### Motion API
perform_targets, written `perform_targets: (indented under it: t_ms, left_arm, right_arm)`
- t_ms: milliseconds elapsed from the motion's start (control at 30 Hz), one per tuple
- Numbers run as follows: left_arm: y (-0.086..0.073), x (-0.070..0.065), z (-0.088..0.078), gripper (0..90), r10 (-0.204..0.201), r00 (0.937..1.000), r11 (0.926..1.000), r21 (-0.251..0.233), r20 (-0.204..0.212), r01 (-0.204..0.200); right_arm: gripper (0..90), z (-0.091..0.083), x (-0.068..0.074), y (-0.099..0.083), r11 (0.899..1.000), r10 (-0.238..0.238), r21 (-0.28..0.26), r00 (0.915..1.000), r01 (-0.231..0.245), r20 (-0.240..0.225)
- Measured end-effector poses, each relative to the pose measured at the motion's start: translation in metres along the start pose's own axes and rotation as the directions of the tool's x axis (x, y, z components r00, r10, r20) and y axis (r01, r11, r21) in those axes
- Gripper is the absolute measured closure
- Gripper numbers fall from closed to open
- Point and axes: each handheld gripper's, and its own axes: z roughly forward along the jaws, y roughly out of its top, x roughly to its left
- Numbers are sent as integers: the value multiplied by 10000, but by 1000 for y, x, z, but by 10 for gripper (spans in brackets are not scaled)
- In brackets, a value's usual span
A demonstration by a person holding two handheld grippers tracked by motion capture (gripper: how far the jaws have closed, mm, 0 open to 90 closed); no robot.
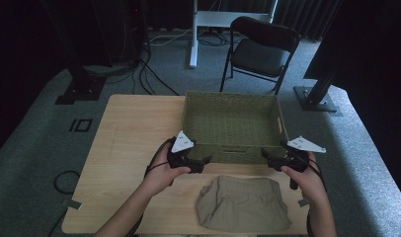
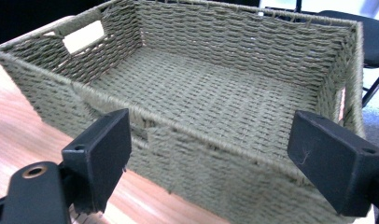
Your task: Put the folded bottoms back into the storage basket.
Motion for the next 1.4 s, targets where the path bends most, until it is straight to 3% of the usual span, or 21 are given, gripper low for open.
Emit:
perform_targets:
  t_ms: [67, 200, 300, 600, 733, 900, 1100, 1233, 1333, 1400]
  left_arm:
    - [-2, -2, 0, 200, -52, 9999, 10000, 20, 112, 51]
    - [-8, -7, 3, 211, 208, 9995, 9994, 289, 232, -215]
    - [-12, -11, 6, 211, 51, 9985, 9997, 253, 541, -64]
    - [-26, -32, 17, 211, 493, 9941, 9944, 882, 967, -579]
    - [-34, -40, 21, 202, 146, 9938, 9967, 782, 1100, -233]
    - [-43, -48, 24, 203, 313, 9935, 9936, 1044, 1098, -429]
    - [-52, -55, 25, 202, 319, 9915, 9887, 1412, 1260, -498]
    - [-58, -59, 27, 202, 88, 9922, 9857, 1661, 1246, -296]
    - [-63, -63, 31, 202, -409, 9913, 9847, 1732, 1249, 188]
    - [-66, -64, 32, 202, -210, 9933, 9824, 1866, 1132, -5]
  right_arm:
    - [133, -2, 1, -4, 10000, -4, 13, 10000, 4, -16]
    - [133, -5, 3, -11, 10000, -31, 70, 10000, 32, -49]
    - [133, -7, 4, -15, 10000, 13, 66, 10000, -13, -44]
    - [133, -13, 8, -28, 9997, 260, -48, 9997, -260, -19]
    - [133, -15, 11, -35, 9993, 377, -5, 9993, -377, -56]
    - [133, -15, 18, -45, 9988, 397, 301, 9989, -390, -235]
    - [133, -16, 22, -58, 9976, 278, 641, 9995, -269, -124]
    - [133, -18, 25, -66, 9962, 369, 793, 9993, -360, -91]
    - [133, -18, 26, -73, 9948, 411, 937, 9992, -407, -18]
    - [133, -18, 28, -78, 9945, 367, 984, 9993, -370, 56]
